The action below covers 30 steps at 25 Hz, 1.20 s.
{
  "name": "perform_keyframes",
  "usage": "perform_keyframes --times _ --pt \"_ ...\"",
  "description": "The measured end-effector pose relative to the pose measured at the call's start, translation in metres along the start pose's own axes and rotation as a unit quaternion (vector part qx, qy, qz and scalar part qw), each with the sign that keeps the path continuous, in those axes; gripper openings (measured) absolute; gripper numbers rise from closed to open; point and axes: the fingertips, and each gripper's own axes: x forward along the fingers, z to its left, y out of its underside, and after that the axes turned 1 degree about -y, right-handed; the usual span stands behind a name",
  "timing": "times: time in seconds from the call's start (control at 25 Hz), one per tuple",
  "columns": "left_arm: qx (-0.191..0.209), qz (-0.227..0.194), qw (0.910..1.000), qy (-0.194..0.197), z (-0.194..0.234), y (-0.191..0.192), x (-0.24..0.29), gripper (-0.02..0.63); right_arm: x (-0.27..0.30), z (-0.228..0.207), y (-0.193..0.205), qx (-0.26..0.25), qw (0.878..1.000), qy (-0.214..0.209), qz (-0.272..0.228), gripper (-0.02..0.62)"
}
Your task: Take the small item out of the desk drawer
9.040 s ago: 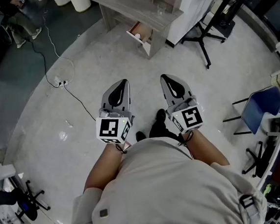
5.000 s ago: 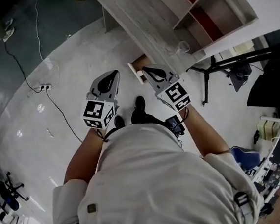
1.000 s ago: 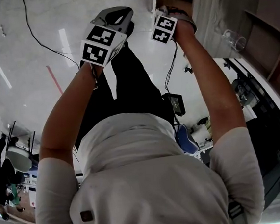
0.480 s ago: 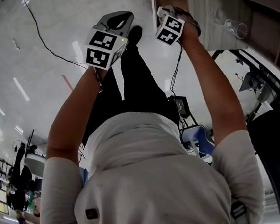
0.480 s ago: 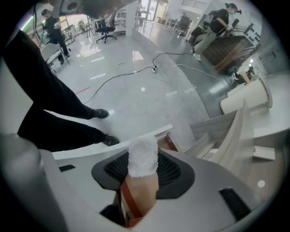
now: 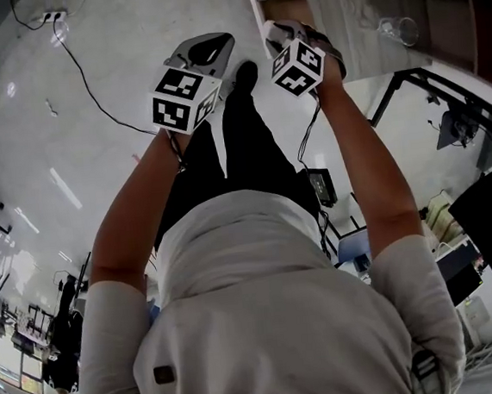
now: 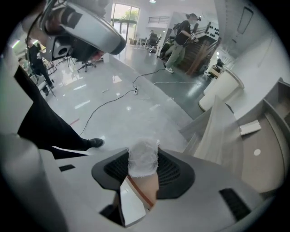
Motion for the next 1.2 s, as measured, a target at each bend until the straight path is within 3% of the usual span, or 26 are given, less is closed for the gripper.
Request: perform_keyframes --times 0.28,0.6,0.92,1.2 --pt "0.043 -0.008 0.9988 0.022 -0.037 -0.029 -0.025 0.012 -0.066 -0.003 -0.025 0.083 0.994 0.018 -0.075 0.167" --pt "0.071 -0.04 0.9957 0.044 -0.069 -0.061 -0.066 0.012 -0.138 0.003 -0.047 0.113 0.982 0.062 -0.134 0.167" --pt "0.106 -0.078 0.9896 0.059 -0.092 -0.095 -0.118 0.012 -0.226 0.005 -0.079 0.17 0.953 0.127 -0.216 0.167" --pt "0.105 -0.117 0.9853 0.066 -0.109 -0.108 -0.157 0.012 -0.283 0.023 -0.088 0.203 0.928 0.168 -0.263 0.169"
